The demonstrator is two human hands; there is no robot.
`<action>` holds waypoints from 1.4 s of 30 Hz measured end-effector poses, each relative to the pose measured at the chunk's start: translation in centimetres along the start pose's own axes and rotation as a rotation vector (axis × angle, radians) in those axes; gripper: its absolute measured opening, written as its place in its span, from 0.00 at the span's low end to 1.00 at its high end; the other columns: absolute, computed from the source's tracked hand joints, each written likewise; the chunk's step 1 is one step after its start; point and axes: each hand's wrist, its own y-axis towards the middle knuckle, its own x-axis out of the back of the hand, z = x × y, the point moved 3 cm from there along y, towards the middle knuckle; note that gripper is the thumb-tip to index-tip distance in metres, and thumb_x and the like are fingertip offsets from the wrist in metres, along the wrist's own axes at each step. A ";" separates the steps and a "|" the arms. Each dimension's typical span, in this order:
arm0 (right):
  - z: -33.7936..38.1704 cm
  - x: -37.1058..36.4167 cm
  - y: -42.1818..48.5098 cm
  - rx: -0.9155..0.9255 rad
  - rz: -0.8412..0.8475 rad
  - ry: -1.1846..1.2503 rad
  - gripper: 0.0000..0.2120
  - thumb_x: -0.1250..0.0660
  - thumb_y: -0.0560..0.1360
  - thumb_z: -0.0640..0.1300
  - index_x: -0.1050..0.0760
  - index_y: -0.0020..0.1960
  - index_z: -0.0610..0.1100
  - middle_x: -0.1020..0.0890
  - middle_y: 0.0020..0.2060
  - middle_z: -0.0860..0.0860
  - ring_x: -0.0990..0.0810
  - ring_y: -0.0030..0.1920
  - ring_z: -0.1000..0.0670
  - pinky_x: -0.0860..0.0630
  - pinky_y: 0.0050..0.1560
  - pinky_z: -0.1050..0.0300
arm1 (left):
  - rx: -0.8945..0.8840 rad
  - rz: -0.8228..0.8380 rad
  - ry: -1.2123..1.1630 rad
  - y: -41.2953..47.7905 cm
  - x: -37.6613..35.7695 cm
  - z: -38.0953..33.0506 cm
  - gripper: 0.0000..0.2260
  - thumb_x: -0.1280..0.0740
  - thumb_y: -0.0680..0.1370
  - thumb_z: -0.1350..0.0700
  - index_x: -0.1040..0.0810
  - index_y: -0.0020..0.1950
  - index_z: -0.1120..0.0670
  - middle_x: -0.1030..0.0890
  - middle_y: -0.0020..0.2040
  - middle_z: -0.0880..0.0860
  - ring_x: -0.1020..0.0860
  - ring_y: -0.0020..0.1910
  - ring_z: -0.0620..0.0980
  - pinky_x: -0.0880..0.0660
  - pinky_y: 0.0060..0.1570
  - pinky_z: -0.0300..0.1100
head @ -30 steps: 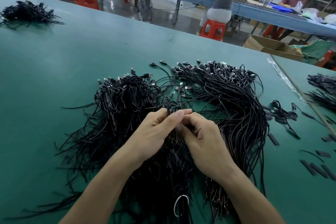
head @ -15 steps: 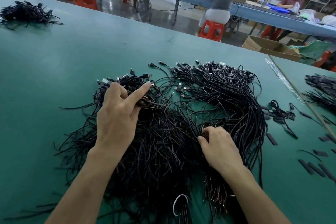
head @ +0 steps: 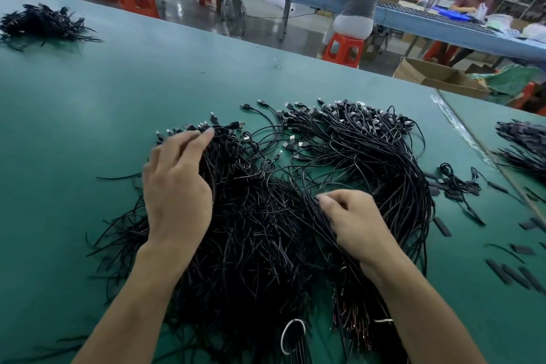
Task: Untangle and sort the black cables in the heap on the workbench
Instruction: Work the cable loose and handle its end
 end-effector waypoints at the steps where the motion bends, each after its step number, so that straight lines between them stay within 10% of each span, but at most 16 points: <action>1: 1.1 -0.2 -0.4 0.072 0.018 0.051 0.08 0.37 0.82 0.45 0.18 0.51 0.49 0.20 0.32 0.62 0.22 0.34 0.62 0.26 0.41 0.64 | -0.079 -0.101 -0.082 0.1 0.7 -0.5 0.26 0.42 0.72 0.75 0.20 0.64 0.58 0.20 0.56 0.58 0.24 0.55 0.59 0.28 0.56 0.51; 5: 6.0 -1.5 -3.1 0.392 0.244 0.154 0.09 0.34 0.80 0.43 0.16 0.49 0.52 0.17 0.35 0.58 0.22 0.35 0.61 0.27 0.39 0.67 | -0.341 0.181 -0.402 -0.3 0.7 -2.7 0.21 0.38 0.73 0.68 0.20 0.61 0.50 0.18 0.50 0.46 0.23 0.48 0.43 0.23 0.48 0.41; 11: 7.1 -2.4 -4.6 0.568 0.448 0.052 0.06 0.31 0.78 0.39 0.15 0.48 0.44 0.15 0.48 0.57 0.17 0.53 0.57 0.24 0.57 0.61 | -0.235 0.762 -0.642 -2.7 -3.5 -3.2 0.12 0.34 0.73 0.56 0.18 0.53 0.44 0.20 0.54 0.44 0.21 0.55 0.44 0.22 0.54 0.51; 17: 3.4 1.3 -2.4 0.324 0.257 -0.059 0.07 0.32 0.79 0.47 0.16 0.46 0.52 0.17 0.36 0.44 0.22 0.38 0.36 0.24 0.41 0.40 | -0.056 0.384 -0.614 -1.7 -3.2 -2.0 0.15 0.40 0.80 0.43 0.22 0.42 0.50 0.21 0.56 0.42 0.25 0.59 0.34 0.27 0.58 0.31; 22: 2.3 2.9 -1.0 0.314 -0.150 -0.201 0.06 0.33 0.80 0.45 0.20 0.45 0.48 0.23 0.30 0.56 0.25 0.28 0.62 0.31 0.28 0.71 | -0.030 0.095 -0.751 -1.7 -0.8 -3.6 0.20 0.29 0.77 0.47 0.32 0.30 0.52 0.32 0.25 0.46 0.29 0.23 0.51 0.23 0.36 0.32; 26: 0.2 6.0 0.3 0.182 -0.455 -0.415 0.08 0.36 0.82 0.45 0.19 0.50 0.46 0.19 0.45 0.48 0.23 0.40 0.52 0.29 0.39 0.58 | 0.002 -0.152 -0.791 -0.3 2.3 -2.3 0.14 0.28 0.75 0.53 0.29 0.33 0.49 0.29 0.26 0.44 0.35 0.24 0.38 0.38 0.24 0.31; 32: -1.3 5.5 0.1 0.025 -0.129 -0.862 0.10 0.36 0.81 0.46 0.18 0.59 0.51 0.19 0.57 0.52 0.23 0.56 0.48 0.25 0.57 0.51 | -0.214 0.126 -0.540 -0.4 2.5 -3.7 0.12 0.34 0.78 0.49 0.23 0.35 0.48 0.27 0.28 0.40 0.31 0.25 0.41 0.38 0.27 0.31; 35: 0.4 3.6 -0.6 0.294 -0.076 -0.815 0.23 0.39 0.80 0.39 0.29 0.73 0.53 0.29 0.72 0.55 0.35 0.73 0.53 0.45 0.77 0.55 | -0.326 0.281 -0.257 -1.3 1.5 -4.7 0.18 0.43 0.79 0.43 0.22 0.36 0.50 0.28 0.30 0.41 0.29 0.27 0.38 0.32 0.27 0.38; 42: 4.6 -0.6 -3.2 0.514 0.250 -0.306 0.16 0.43 0.81 0.56 0.28 0.68 0.58 0.19 0.55 0.63 0.23 0.57 0.63 0.25 0.61 0.59 | -0.363 0.444 -0.051 -2.5 -0.1 -5.2 0.19 0.48 0.78 0.40 0.22 0.44 0.48 0.26 0.36 0.44 0.23 0.33 0.51 0.34 0.29 0.42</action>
